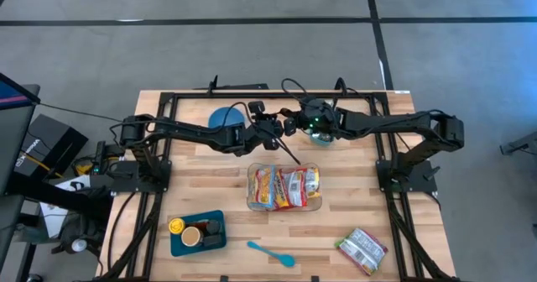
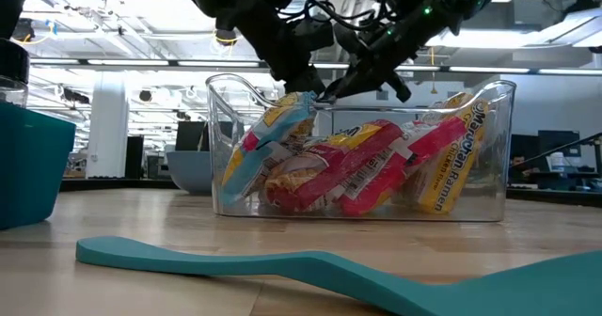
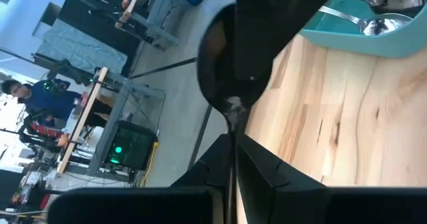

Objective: Pick & Place Food Item
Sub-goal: Put the black spoon into the blue bin

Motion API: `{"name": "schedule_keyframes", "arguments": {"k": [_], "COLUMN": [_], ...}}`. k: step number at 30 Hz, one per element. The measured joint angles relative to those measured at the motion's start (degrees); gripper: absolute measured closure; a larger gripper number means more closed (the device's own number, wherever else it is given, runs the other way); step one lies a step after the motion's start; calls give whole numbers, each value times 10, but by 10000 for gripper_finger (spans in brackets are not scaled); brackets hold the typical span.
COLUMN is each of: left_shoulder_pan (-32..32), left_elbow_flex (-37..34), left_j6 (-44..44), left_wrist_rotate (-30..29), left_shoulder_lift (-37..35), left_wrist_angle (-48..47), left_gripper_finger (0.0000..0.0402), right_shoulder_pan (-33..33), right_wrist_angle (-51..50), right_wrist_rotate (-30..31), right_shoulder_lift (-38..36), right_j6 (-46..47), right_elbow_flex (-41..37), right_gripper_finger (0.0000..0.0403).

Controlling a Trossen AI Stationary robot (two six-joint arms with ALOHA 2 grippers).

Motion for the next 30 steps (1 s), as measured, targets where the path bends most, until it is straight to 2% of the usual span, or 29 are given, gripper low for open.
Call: {"name": "schedule_keyframes", "arguments": {"k": [6, 18, 25, 30], "left_shoulder_pan": [0, -1, -1, -1], "left_elbow_flex": [0, 0, 0, -1], "left_j6": [0, -14, -64, -97], "left_wrist_rotate": [0, -3, -3, -3], "left_shoulder_lift": [0, 0, -21, -25], "left_wrist_angle": [-4, -8, -53, -96], "left_gripper_finger": [378, 311, 309, 311], "right_shoulder_pan": [-1, -4, -18, -28], "right_wrist_angle": [0, -6, -31, -33], "right_wrist_rotate": [0, 0, 3, 4], "right_shoulder_lift": [-3, -4, -10, -41], "right_j6": [-10, -24, -30, -42], "right_elbow_flex": [0, 0, 0, -11], "right_gripper_finger": [401, 402, 403, 403]}}
